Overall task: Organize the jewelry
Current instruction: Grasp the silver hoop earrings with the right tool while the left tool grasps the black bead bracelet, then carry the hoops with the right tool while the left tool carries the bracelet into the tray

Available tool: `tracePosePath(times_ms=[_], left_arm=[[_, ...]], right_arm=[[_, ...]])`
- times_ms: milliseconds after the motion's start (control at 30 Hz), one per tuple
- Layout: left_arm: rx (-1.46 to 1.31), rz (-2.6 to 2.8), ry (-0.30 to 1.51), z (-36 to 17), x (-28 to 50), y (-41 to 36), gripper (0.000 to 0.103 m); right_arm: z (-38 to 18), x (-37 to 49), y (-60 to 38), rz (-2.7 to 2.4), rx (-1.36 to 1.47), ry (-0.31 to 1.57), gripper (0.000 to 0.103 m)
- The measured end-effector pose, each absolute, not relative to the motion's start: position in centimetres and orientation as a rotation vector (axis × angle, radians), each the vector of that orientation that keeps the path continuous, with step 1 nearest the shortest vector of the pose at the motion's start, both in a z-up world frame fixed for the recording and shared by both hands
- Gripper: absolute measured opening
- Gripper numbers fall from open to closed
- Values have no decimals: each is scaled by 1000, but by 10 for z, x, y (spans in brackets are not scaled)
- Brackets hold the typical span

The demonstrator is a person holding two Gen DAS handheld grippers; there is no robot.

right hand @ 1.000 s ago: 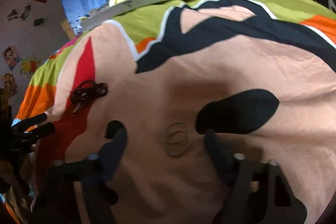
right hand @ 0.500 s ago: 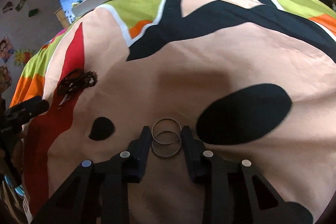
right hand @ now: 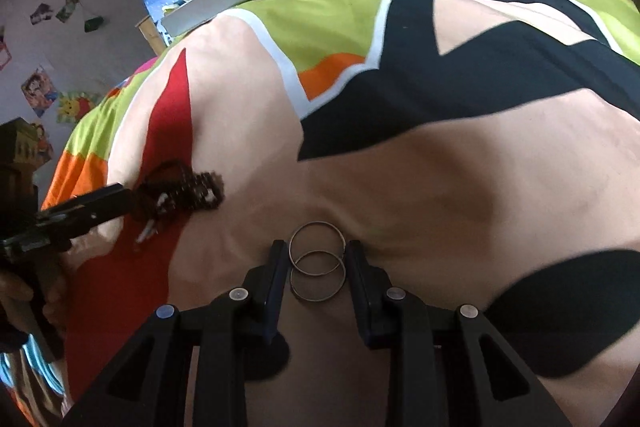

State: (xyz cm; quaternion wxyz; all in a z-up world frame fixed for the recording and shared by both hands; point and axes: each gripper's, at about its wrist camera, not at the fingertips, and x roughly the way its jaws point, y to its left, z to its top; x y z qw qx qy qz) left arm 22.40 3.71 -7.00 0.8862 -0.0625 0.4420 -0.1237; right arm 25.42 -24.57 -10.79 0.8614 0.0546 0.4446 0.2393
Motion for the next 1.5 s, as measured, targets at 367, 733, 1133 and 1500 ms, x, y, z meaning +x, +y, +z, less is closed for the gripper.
tracePosePath(times_ms=[367, 733, 1133, 1500], left_arm=[[-142, -255, 986, -78, 241, 36, 20], [-108, -289, 946, -48, 222, 37, 8], [-112, -430, 844, 36, 220, 29, 8], [-103, -445, 760, 91, 253, 27, 8]], right_arm=[[-106, 256, -242, 521, 127, 920, 28], [-84, 233, -240, 563, 109, 822, 28], [-33, 224, -218, 633, 104, 711, 28], [32, 271, -195, 673, 65, 607, 28]])
